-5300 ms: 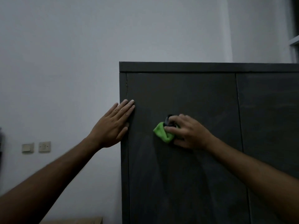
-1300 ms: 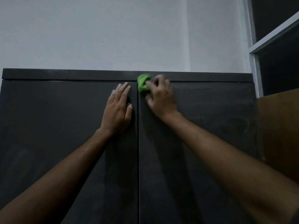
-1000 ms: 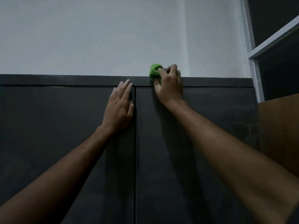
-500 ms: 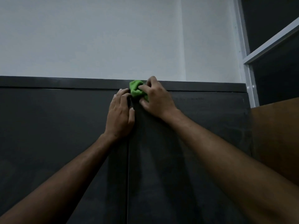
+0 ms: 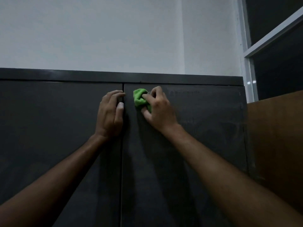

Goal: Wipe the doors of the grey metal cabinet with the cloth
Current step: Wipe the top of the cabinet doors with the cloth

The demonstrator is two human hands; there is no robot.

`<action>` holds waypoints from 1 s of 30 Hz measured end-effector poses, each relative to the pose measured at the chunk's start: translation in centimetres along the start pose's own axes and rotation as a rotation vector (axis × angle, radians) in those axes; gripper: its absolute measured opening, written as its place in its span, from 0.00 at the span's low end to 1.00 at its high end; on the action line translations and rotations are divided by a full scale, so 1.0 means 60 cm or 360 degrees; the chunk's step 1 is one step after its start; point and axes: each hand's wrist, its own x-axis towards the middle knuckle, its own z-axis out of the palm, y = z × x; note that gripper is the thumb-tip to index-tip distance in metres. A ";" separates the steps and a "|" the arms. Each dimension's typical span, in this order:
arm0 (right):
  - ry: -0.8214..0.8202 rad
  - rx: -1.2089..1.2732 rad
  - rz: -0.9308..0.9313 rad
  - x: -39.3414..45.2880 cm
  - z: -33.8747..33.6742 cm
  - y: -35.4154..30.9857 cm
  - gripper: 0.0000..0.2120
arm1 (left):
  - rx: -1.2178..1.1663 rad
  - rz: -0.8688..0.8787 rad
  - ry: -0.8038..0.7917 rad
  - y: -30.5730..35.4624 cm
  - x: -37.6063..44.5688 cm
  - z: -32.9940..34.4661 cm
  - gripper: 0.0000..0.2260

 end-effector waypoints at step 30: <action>-0.0262 0.0095 -0.0112 -0.190 -0.049 0.072 0.22 | 0.0472 0.0268 -0.0406 0.045 -0.054 0.062 0.24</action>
